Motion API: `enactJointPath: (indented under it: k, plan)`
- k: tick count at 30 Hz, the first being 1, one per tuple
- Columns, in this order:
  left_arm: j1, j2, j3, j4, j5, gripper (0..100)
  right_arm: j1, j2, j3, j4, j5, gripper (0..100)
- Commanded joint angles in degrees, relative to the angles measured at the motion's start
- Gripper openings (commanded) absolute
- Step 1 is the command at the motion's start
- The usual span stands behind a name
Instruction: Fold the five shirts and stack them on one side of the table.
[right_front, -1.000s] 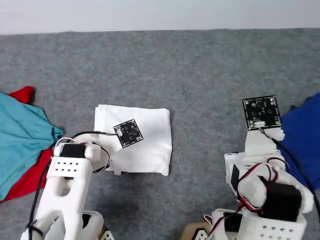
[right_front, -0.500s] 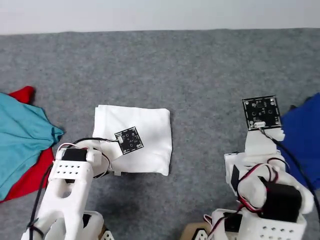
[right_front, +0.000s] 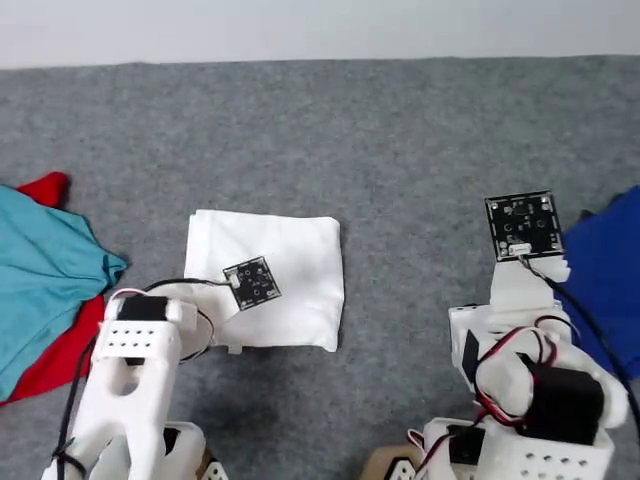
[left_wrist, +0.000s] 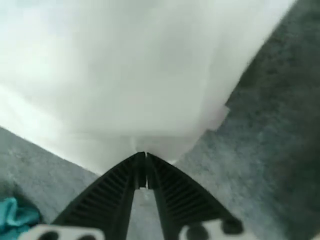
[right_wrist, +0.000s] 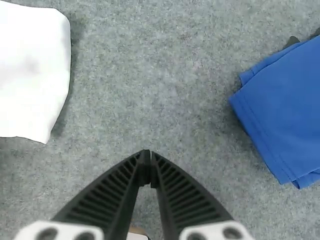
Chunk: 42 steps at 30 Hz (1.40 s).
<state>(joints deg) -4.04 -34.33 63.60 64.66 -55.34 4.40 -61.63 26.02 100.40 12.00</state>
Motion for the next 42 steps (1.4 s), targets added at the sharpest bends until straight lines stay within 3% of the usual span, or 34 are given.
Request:
enactJointPath:
  k: [1,7,19,26,32,37,42]
  plan:
    - [-2.64,-1.67,-4.62,5.98,-2.02,0,0.57,-0.04,-0.35,2.24,-0.53,0.9]
    - [-7.3,-1.67,-5.32,9.32,-4.75,0,0.48,-0.04,-0.35,2.24,-0.53,0.9]
    - [-9.58,-1.32,-5.23,4.57,-1.85,1,0.22,0.22,-0.35,2.15,-0.79,0.9]
    - [-9.76,-1.58,-5.32,3.25,3.08,13,0.22,0.4,-0.35,2.15,-0.7,0.9]
    - [-11.16,-1.67,-5.76,3.16,3.16,12,0.22,0.48,-0.35,2.15,-0.62,0.9]
    - [-12.22,-1.58,-5.32,-2.55,3.34,0,0.13,0.57,-0.26,2.07,-0.62,0.9]
    - [-10.55,-1.23,-5.23,-2.73,5.01,2,0.13,0.57,-0.26,2.07,-0.53,0.9]
